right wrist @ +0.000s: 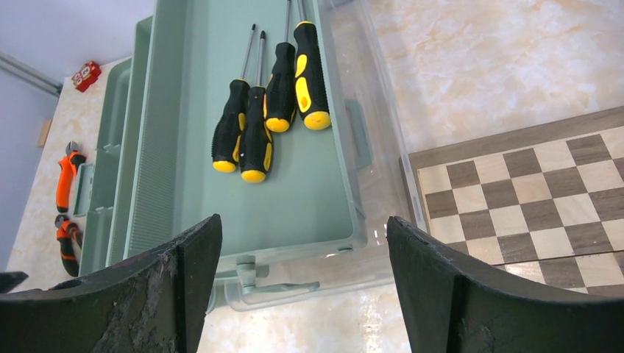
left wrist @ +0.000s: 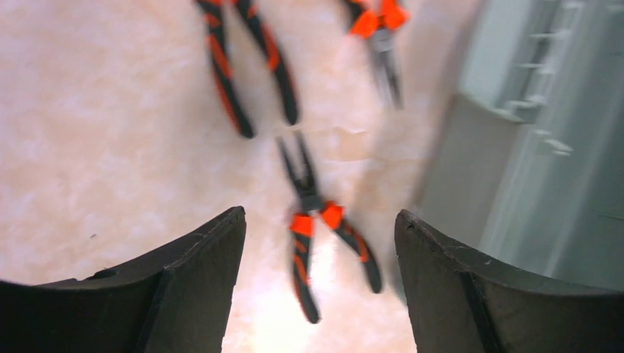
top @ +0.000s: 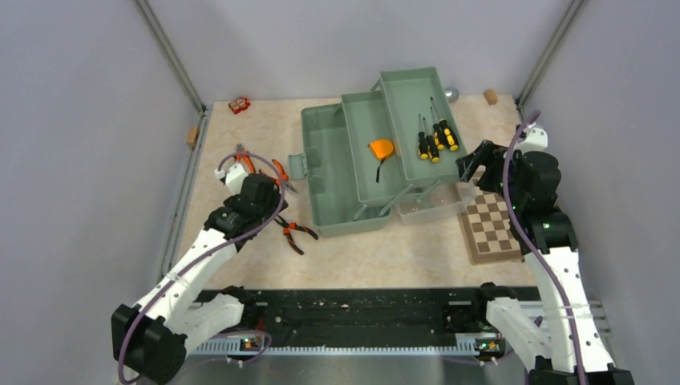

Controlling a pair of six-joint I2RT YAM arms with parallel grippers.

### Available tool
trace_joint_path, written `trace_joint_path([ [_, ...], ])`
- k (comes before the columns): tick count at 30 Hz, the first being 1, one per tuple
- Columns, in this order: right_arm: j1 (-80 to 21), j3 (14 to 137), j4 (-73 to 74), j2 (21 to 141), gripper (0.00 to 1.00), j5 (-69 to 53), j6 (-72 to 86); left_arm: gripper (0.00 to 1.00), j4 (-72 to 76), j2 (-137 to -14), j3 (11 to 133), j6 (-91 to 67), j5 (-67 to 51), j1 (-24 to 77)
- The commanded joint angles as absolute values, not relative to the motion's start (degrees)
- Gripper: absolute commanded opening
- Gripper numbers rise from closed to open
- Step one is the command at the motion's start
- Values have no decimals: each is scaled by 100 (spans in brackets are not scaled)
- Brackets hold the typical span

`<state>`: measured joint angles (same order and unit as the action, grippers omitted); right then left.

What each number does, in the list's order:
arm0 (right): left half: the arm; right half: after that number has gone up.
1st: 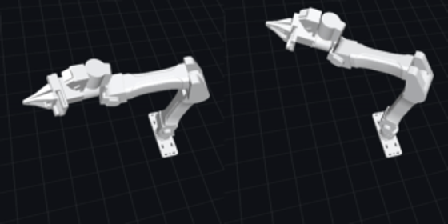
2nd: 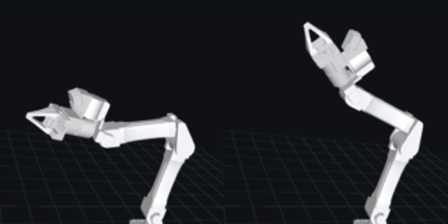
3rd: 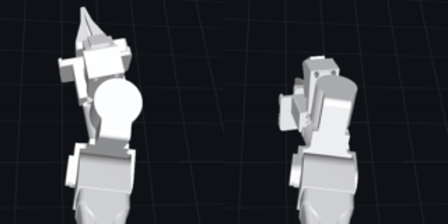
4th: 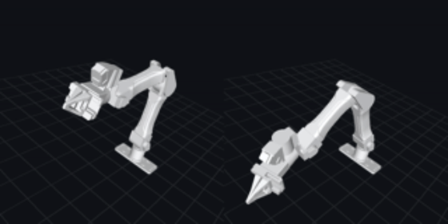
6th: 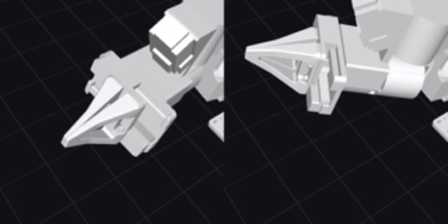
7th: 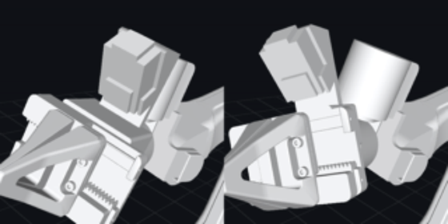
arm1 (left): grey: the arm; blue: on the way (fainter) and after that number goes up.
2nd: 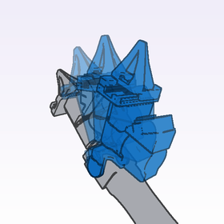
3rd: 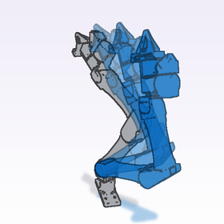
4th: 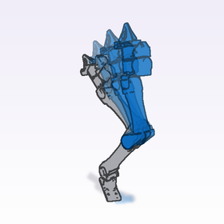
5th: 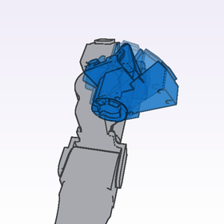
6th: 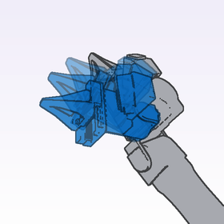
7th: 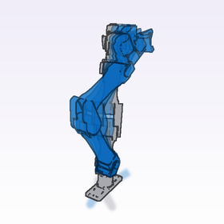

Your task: Pack the tool kit

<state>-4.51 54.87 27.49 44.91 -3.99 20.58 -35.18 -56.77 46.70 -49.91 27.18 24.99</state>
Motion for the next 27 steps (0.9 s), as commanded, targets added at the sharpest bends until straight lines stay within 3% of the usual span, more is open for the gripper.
trace_joint_path([
  [1,-501,5766,2569,4475,82,-319,2123,77,-3445,-5384,4118,-5216,2609,1989],
  [5,-502,5690,2571,4420,81,-384,2230,73,-2965,-5685,3912,-5087,2727,1527],
  [17,-503,5424,2439,4215,82,-422,2315,65,-2316,-8424,4899,-5155,1934,214],
  [24,-504,5370,2438,4157,82,-414,2299,59,-2423,-9109,5253,-4925,1866,42],
  [27,-502,5408,2435,4228,82,-406,2262,51,-2584,-9225,5303,-4948,1860,38],
])
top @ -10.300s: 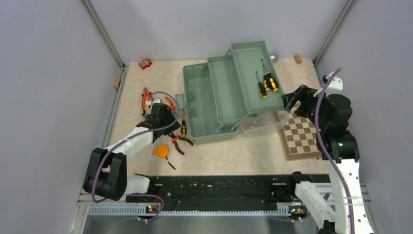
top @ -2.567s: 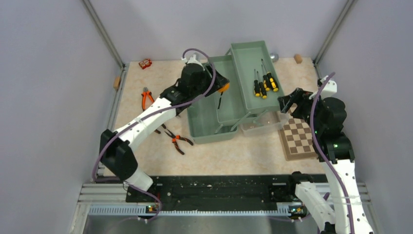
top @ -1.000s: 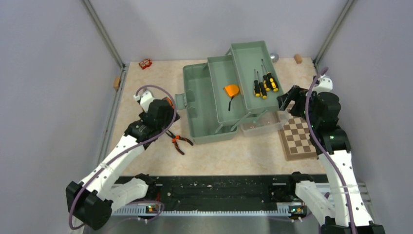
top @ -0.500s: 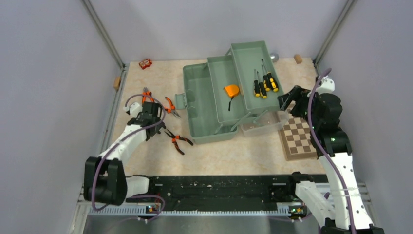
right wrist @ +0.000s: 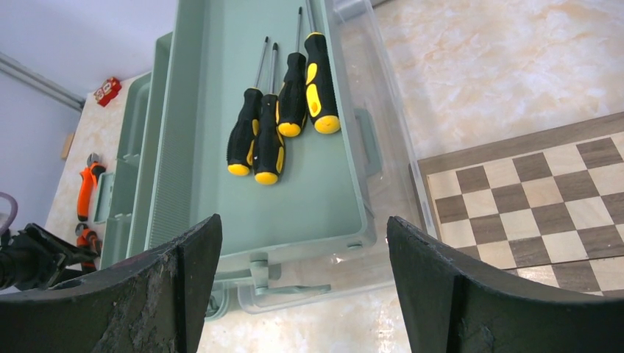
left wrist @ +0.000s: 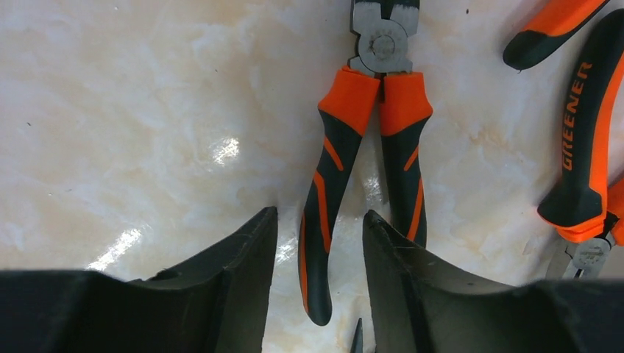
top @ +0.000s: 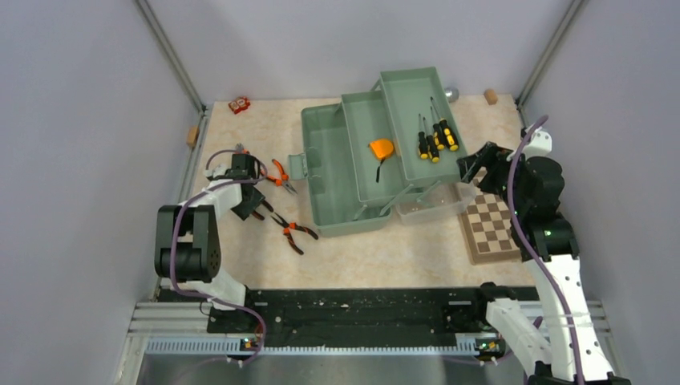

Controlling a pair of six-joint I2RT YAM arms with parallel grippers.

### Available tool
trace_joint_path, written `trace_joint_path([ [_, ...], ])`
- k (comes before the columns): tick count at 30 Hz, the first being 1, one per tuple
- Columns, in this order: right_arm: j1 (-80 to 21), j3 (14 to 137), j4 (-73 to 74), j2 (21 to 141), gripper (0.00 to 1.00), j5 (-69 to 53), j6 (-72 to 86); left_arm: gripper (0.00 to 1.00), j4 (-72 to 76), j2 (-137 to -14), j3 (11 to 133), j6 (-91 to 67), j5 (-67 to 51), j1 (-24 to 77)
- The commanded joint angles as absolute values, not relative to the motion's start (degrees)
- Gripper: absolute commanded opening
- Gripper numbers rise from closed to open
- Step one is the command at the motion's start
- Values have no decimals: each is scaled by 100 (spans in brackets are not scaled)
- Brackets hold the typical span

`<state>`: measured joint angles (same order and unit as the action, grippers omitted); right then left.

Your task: Pack the tool kit

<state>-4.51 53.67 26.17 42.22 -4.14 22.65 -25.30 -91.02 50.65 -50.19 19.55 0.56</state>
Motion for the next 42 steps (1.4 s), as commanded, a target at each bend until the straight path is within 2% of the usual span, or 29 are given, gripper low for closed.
trace_joint_path([
  [1,-504,5426,2431,4259,82,-400,2244,48,-2640,-9254,5309,-4948,1888,36],
  [7,-507,5466,2321,4374,82,-396,2192,29,-2763,-9147,5142,-4995,1940,38],
  [11,-506,5449,2273,4415,82,-389,2178,11,-2905,-8685,4969,-5041,2130,41],
  [15,-501,5462,2250,4456,82,-386,2146,2,-3116,-8033,4965,-4789,2568,35],
  [20,-502,5463,2233,4465,82,-395,2143,0,-3315,-7287,5173,-4248,2866,36],
  [28,-503,5467,2254,4391,82,-378,2127,0,-3143,-6391,5634,-3135,2354,281],
  [34,-506,5497,2334,4338,82,-334,2086,0,-2793,-6162,6085,-2040,2628,1540],
  [42,-501,5566,2440,4265,82,-321,2105,0,-2792,-6837,6653,-1481,2537,2906],
])
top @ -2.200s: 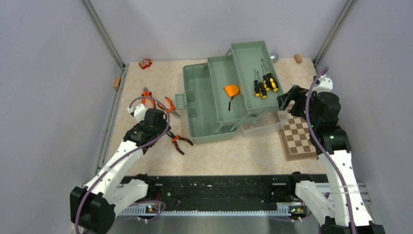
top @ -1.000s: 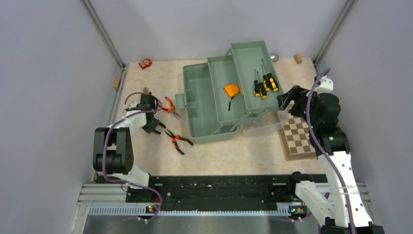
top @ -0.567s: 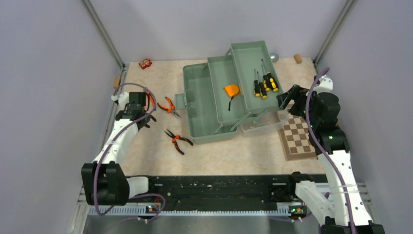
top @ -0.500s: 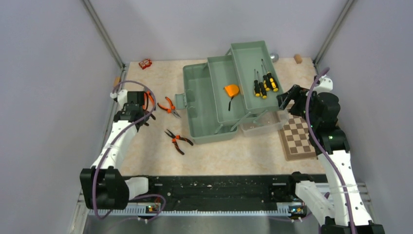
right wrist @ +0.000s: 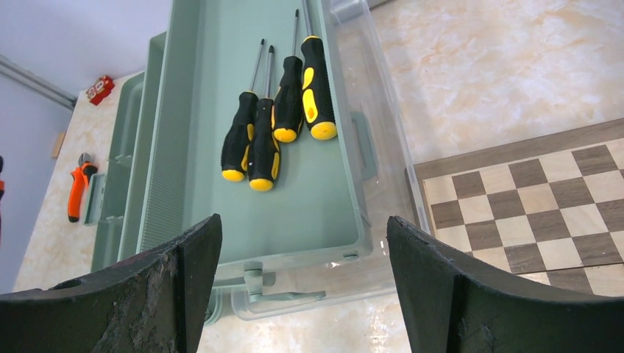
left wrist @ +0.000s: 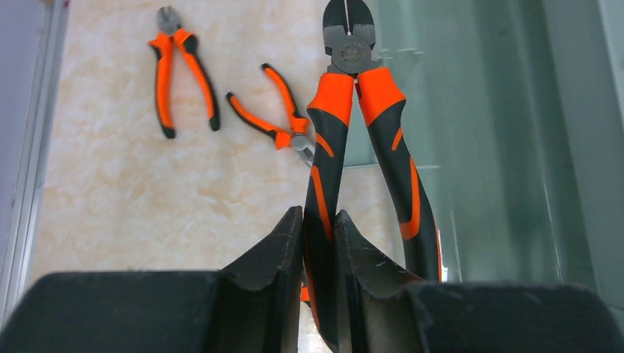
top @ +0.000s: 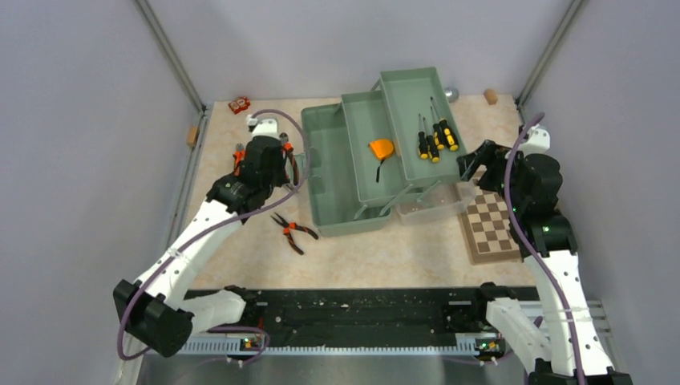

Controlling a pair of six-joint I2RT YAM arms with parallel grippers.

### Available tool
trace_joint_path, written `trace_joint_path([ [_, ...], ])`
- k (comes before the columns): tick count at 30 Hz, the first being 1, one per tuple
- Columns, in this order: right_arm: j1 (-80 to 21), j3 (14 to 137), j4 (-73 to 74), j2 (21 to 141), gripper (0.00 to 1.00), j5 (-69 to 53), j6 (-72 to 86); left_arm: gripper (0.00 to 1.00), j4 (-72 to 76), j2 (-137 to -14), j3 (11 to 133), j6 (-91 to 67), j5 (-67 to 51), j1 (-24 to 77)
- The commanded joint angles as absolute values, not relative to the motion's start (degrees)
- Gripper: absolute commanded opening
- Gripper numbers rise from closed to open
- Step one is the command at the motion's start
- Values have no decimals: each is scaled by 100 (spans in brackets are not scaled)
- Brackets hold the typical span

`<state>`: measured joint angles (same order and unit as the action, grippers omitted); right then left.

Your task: Pack the tool kit

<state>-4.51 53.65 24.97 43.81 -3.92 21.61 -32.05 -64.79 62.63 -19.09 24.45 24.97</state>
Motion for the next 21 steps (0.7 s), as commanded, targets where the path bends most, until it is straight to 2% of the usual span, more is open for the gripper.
trace_joint_path([
  [1,-501,5570,2455,4247,82,-317,2097,0,-2802,-6964,6704,-1458,2528,3033],
  [9,-503,5597,2636,4142,82,-251,2085,0,-2781,-7918,7043,-1754,2333,3841],
  [21,-506,5720,2853,4079,82,-146,1897,0,-2727,-9419,7459,-3249,1998,3990],
])
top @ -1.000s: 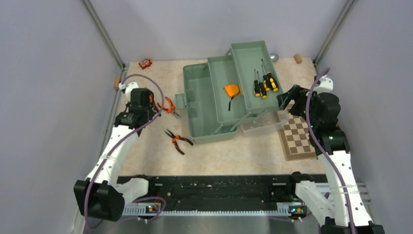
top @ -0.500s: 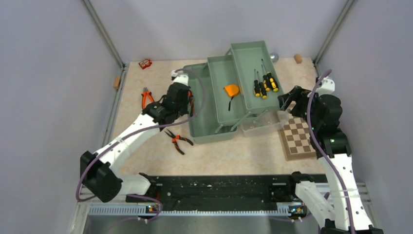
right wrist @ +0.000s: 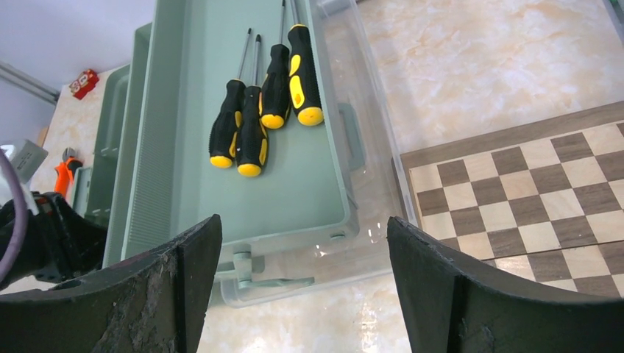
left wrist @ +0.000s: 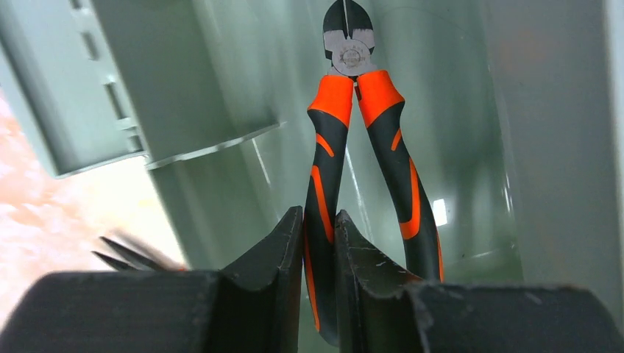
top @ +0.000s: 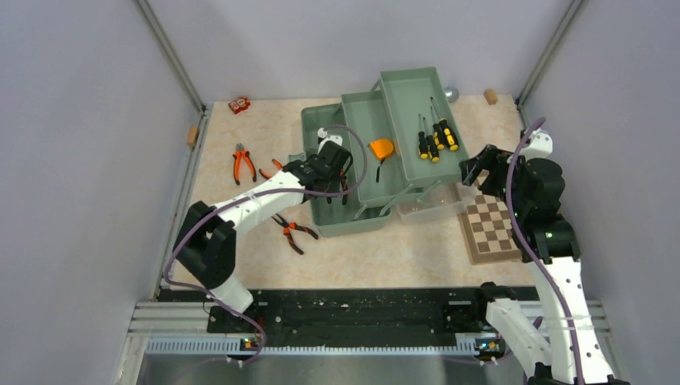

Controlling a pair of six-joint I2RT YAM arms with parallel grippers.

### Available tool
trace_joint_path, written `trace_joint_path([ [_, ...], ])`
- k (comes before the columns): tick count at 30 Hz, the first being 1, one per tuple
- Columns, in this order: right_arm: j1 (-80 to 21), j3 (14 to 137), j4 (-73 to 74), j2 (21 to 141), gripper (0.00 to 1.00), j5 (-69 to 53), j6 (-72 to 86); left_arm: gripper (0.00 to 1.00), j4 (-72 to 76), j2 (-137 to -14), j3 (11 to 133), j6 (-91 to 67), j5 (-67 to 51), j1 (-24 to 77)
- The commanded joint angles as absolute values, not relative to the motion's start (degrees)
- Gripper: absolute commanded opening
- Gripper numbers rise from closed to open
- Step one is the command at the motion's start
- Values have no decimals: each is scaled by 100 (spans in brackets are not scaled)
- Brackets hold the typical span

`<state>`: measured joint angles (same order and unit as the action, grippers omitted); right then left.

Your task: Pack the tool kit

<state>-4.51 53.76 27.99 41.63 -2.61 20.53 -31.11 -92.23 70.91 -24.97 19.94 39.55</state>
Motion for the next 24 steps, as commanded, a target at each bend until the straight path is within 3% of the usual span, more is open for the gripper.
trace_joint_path([
  [1,-506,5729,2870,4075,82,-137,1878,0,-2714,-9500,7457,-3398,2013,3991],
  [7,-509,5733,2926,4037,82,-56,1785,3,-2398,-10017,7352,-3822,2114,3999],
  [11,-501,5751,2917,4069,83,-39,1743,17,-2423,-10248,7484,-3927,2323,3999],
  [19,-503,5783,2875,4195,83,-26,1691,56,-2436,-9806,7265,-3962,2474,3999],
  [24,-507,5782,2796,4250,83,-26,1701,70,-2673,-8969,7031,-4130,2483,4000],
])
